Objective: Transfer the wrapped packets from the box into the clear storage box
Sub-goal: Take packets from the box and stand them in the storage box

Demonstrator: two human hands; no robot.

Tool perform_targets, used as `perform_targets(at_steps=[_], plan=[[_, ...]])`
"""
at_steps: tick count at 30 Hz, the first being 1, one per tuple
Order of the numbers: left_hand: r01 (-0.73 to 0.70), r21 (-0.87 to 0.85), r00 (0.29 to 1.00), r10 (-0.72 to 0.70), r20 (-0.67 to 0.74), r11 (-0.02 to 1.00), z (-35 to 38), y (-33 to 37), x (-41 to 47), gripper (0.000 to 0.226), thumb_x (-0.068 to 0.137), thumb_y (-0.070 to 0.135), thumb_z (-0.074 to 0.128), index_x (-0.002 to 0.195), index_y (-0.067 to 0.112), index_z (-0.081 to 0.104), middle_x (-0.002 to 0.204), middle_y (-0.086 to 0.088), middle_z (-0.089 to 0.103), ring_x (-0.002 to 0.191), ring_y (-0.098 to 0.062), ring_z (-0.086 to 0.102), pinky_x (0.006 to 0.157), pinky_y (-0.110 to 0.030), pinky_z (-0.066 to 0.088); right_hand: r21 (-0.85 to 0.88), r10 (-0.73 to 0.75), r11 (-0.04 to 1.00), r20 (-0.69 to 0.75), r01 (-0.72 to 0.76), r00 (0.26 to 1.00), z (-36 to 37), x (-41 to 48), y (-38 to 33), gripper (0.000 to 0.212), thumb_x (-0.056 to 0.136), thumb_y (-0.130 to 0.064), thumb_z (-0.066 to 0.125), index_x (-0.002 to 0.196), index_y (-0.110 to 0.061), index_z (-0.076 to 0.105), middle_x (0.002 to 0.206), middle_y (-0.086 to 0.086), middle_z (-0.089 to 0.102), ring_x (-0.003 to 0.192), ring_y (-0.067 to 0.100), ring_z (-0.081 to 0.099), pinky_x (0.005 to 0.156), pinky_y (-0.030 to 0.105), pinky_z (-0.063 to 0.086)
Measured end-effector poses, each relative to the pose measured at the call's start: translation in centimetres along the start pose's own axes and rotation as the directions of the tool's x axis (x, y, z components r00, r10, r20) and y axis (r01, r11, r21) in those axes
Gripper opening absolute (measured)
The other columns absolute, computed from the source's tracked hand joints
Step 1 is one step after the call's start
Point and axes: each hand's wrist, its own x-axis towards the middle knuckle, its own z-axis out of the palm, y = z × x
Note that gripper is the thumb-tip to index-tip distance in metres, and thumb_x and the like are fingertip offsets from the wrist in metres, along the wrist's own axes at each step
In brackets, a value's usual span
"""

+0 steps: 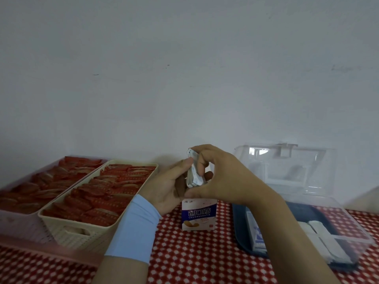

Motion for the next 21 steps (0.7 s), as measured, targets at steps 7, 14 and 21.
perform_targets(at_steps=[7, 14, 21], plan=[[-0.021, -0.031, 0.999, 0.023, 0.043, 0.999, 0.2, 0.0, -0.1, 0.040, 0.090, 0.024, 0.059, 0.120, -0.002, 0.064, 0.100, -0.019, 0.070, 0.087, -0.026, 0.072, 0.070, -0.034, 0.060, -0.002, -0.009, 1.000, -0.022, 0.008, 1.000, 0.3, 0.1, 0.1, 0.049, 0.052, -0.027, 0.098, 0.074, -0.020, 0.054, 0.129, -0.024, 0.051, 0.099, -0.002, 0.062, 0.076, 0.019, 0.057], [-0.017, 0.017, 0.998, 0.017, 0.053, 1.000, 0.5, 0.0, -0.3, 0.050, 0.088, 0.022, 0.057, 0.128, -0.007, 0.055, 0.099, -0.017, 0.072, 0.084, -0.025, 0.072, 0.069, -0.035, 0.061, 0.014, -0.004, 1.000, 0.033, 0.004, 0.999, 0.2, 0.1, 0.4, 0.047, 0.057, -0.028, 0.095, 0.072, -0.017, 0.053, 0.099, -0.009, 0.061, 0.089, 0.009, 0.064, 0.078, 0.029, 0.058], [0.008, 0.088, 0.990, -0.020, 0.141, 0.996, 0.5, 0.3, -1.3, 0.039, 0.089, 0.018, 0.054, 0.122, -0.004, 0.055, 0.091, -0.012, 0.072, 0.070, -0.024, 0.070, 0.060, -0.035, 0.060, 0.363, 0.173, 0.917, 0.009, -0.164, 0.985, -0.8, 0.3, 1.1, 0.029, 0.098, -0.012, 0.058, 0.126, -0.018, 0.061, 0.090, -0.001, 0.069, 0.080, 0.007, 0.066, 0.080, 0.024, 0.052]])
